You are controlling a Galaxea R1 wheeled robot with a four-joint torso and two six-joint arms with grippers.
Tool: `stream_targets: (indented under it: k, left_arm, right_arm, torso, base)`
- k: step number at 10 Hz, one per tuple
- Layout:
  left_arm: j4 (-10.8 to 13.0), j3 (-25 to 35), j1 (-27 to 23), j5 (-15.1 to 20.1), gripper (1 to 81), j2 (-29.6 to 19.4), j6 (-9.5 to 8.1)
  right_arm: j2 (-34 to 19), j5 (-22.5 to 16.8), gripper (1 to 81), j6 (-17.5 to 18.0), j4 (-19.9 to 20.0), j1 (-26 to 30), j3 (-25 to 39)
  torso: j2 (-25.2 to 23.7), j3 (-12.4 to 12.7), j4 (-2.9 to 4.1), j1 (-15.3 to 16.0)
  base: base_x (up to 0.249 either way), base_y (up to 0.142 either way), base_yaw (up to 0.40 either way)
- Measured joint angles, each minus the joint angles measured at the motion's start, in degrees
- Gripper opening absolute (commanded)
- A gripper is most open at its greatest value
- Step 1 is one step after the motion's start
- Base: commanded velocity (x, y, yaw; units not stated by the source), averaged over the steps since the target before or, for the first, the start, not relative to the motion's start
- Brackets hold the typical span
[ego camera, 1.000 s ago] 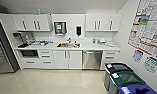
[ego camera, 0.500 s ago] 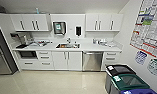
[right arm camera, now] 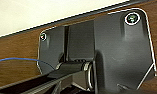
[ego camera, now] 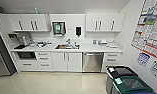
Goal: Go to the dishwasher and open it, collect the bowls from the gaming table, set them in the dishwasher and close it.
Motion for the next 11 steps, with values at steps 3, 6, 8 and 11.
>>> stream_targets:
  k: [3, 6, 8, 11]
  left_arm:
    - [0.00, 0.02, -0.05, -0.04, 81.1, -0.02, 0.00]
    - [0.00, 0.02, -0.05, -0.04, 81.1, -0.02, 0.00]
    - [0.00, 0.00, -0.02, -0.04, 81.1, -0.02, 0.00]
    - [0.00, 0.00, -0.02, -0.04, 81.1, -0.02, 0.00]
  right_arm:
    - [0.00, 0.05, 81.1, 0.00, 0.00, 0.28, 0.00]
    - [0.00, -0.04, 81.1, 0.00, 0.00, 0.30, 0.00]
    - [0.00, -0.09, 81.1, 0.00, 0.00, 0.26, 0.00]
    - [0.00, -0.06, 81.1, 0.00, 0.00, 0.26, 0.00]
  torso:
    - [0.02, 0.00, 0.00, 0.02]
    - [0.02, 0.00, 0.00, 0.02]
    - [0.02, 0.00, 0.00, 0.02]
    - [0.02, 0.00, 0.00, 0.02]
  base:
    - [0.088, 0.000, 0.000]
    - [0.087, 0.000, 0.000]
    - [0.086, 0.000, 0.000]
    - [0.086, 0.000, 0.000]
